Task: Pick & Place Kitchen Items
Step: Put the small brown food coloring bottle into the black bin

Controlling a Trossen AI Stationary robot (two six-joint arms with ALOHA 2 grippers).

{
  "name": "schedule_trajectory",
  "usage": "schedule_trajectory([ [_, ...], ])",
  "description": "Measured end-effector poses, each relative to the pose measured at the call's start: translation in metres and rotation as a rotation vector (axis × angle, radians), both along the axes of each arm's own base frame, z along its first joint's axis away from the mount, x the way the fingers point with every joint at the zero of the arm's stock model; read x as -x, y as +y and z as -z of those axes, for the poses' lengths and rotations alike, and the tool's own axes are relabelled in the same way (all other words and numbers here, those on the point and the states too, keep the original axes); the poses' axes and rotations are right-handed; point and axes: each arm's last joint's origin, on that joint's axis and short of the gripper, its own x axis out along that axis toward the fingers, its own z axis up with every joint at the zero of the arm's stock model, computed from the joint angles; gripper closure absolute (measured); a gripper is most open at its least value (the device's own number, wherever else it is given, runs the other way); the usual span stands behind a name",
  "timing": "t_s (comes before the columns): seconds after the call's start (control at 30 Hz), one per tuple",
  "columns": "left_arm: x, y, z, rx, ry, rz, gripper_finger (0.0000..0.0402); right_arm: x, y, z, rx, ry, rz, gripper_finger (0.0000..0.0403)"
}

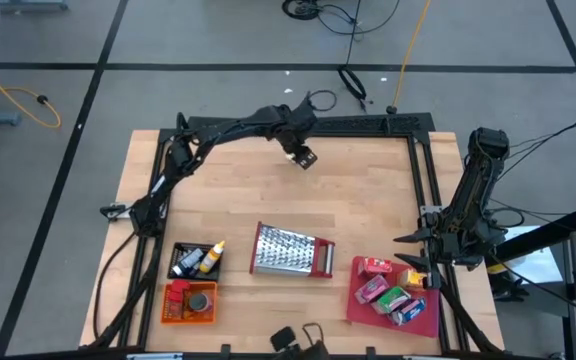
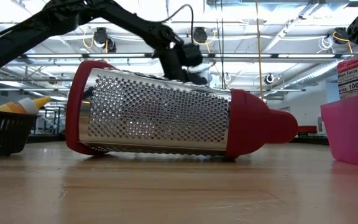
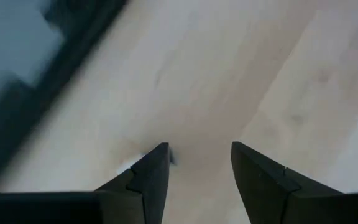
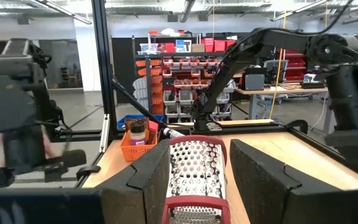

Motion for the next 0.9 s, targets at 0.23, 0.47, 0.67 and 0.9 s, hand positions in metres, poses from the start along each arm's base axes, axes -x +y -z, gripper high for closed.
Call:
schedule_trajectory([
  [0.23, -0.002, -0.022, 0.022, -0.234, 0.222, 0.429, 0.0229, 0.000, 0.000, 0.000, 0.000, 0.000, 0.000, 0.0243],
  [0.47, 0.015, -0.016, 0.045, -0.162, 0.310, 0.476, 0.0229, 0.000, 0.000, 0.001, 0.009, 0.003, 0.000, 0.0243],
  [0.67, 0.017, -0.013, 0.049, -0.270, 0.398, 0.544, 0.0229, 0.000, 0.000, 0.001, 0.011, 0.003, 0.000, 0.0243],
  [0.9, 0.013, -0.011, 0.048, -0.309, 0.358, 0.638, 0.0229, 0.000, 0.000, 0.001, 0.012, 0.003, 0.000, 0.0243],
])
